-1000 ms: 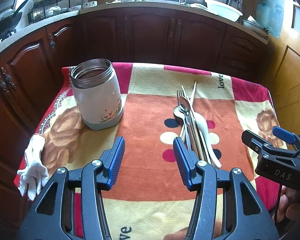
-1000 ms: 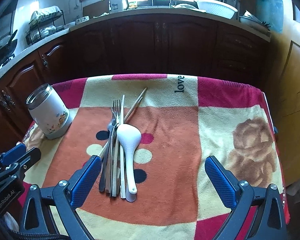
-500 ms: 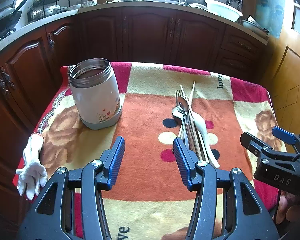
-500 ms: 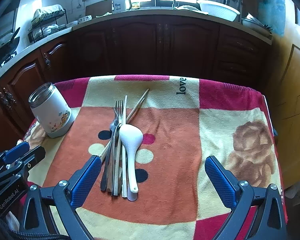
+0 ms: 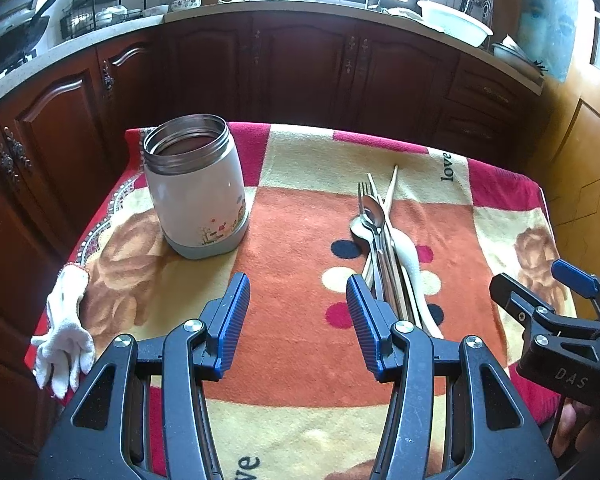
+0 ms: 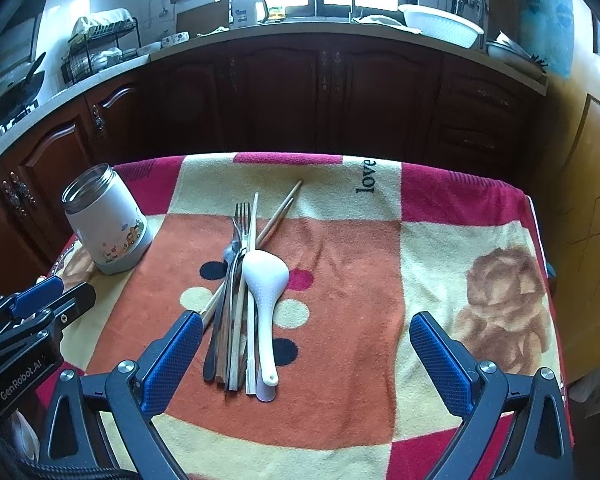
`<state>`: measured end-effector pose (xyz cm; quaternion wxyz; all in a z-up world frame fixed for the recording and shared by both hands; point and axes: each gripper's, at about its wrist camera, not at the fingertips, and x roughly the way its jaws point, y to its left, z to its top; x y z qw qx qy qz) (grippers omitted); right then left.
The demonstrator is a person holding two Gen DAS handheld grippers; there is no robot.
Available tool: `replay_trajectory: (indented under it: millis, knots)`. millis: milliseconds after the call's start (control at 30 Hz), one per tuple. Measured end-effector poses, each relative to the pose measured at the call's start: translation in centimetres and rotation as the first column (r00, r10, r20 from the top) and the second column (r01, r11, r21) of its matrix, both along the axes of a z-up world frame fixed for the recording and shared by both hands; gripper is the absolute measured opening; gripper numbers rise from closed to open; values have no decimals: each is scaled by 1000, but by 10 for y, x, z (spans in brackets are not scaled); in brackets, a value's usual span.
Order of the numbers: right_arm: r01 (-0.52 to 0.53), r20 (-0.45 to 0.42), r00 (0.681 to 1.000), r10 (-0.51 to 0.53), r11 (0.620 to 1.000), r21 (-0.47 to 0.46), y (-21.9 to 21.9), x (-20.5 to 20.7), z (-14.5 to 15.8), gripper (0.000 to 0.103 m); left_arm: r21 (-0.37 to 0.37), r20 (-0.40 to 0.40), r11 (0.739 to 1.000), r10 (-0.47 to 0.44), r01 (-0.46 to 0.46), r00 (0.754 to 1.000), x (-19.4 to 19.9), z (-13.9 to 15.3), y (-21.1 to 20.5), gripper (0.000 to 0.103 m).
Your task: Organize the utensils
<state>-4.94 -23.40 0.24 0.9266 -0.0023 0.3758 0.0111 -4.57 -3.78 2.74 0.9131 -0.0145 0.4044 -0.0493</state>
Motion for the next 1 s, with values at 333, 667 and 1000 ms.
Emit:
replay_trajectory:
  millis: [333,667,1000]
  knots:
    - [-11,3,1000,11,1000,4,0,2,-2,103,0,-9,1000,6,-6,1000,4,-4,3,50]
    - [-23,5,1000,23,1000,5,2,5,-1,103,0,-14,1000,-1,1,1000,7,-5,2,50]
    - [-46,-5,999,47,998,39,-3,10,-7,99,-26,-38,1000,-1,0,999,13,-10,5,50]
